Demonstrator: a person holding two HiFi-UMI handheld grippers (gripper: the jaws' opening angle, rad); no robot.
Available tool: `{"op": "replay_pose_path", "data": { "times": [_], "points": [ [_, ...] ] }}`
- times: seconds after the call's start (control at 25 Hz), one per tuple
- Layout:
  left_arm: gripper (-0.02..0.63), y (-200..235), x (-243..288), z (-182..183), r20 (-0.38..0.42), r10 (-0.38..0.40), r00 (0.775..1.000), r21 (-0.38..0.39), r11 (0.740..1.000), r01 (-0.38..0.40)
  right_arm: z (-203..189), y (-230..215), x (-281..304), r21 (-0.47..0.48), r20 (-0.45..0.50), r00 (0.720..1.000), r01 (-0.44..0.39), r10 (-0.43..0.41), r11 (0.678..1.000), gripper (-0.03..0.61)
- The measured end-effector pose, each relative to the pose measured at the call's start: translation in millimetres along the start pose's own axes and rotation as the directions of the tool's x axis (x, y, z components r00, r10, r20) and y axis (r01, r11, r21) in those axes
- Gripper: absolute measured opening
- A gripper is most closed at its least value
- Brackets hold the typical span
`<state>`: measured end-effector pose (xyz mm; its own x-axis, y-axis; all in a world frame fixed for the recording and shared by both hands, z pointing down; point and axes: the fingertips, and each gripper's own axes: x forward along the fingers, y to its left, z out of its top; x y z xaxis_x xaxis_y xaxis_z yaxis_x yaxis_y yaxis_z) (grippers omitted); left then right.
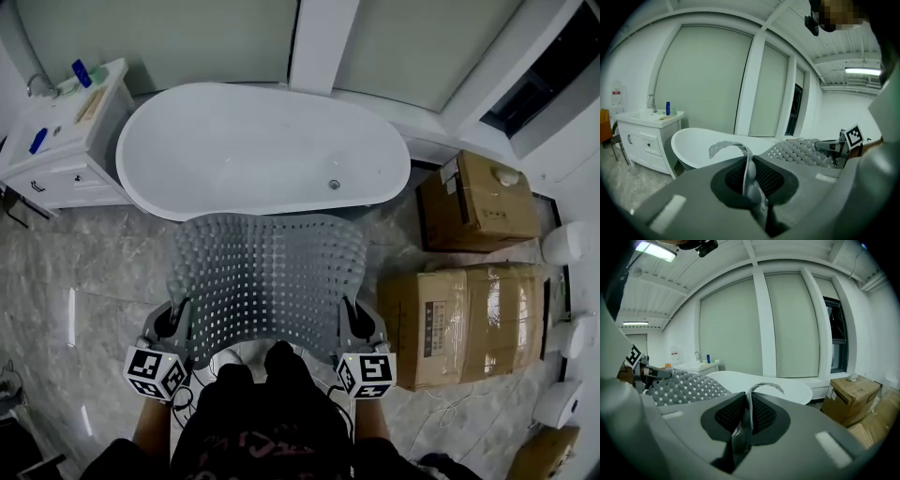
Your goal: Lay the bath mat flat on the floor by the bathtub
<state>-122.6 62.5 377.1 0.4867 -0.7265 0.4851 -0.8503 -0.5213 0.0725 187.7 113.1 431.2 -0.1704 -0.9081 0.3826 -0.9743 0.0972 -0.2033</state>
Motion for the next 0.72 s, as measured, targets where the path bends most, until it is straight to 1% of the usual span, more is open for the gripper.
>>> {"op": "replay_pose_path", "data": {
  "times": [0.08, 0.16, 0.32, 0.52, 0.72],
  "points": [
    [0.017, -5, 11, 0, -0.007, 0.025, 1.000, -0.010, 1.000, -0.025, -4, -16, 9, 0.010, -0.011, 1.000, -0.024, 0.024, 1.000, 0.054],
    [0.017, -10, 18, -2, -0.022, 0.050, 0.999, 0.000, 0.999, -0.050, -8, -28, 14, 0.026, -0.020, 0.999, -0.042, 0.043, 0.999, 0.054],
    [0.017, -14, 26, -7, -0.041, 0.078, 0.996, -0.006, 0.997, -0.079, -16, -41, 21, 0.034, -0.041, 0.997, -0.059, 0.061, 0.998, 0.054],
    [0.017, -13, 36, -13, -0.070, 0.069, 0.995, -0.005, 0.998, -0.070, -20, -44, 29, 0.030, -0.069, 0.996, -0.056, 0.058, 0.998, 0.054],
    [0.017, -3, 47, -15, -0.080, 0.051, 0.996, -0.016, 0.998, -0.053, -22, -41, 38, 0.034, -0.082, 0.996, -0.039, 0.042, 0.999, 0.054]
  ]
}}
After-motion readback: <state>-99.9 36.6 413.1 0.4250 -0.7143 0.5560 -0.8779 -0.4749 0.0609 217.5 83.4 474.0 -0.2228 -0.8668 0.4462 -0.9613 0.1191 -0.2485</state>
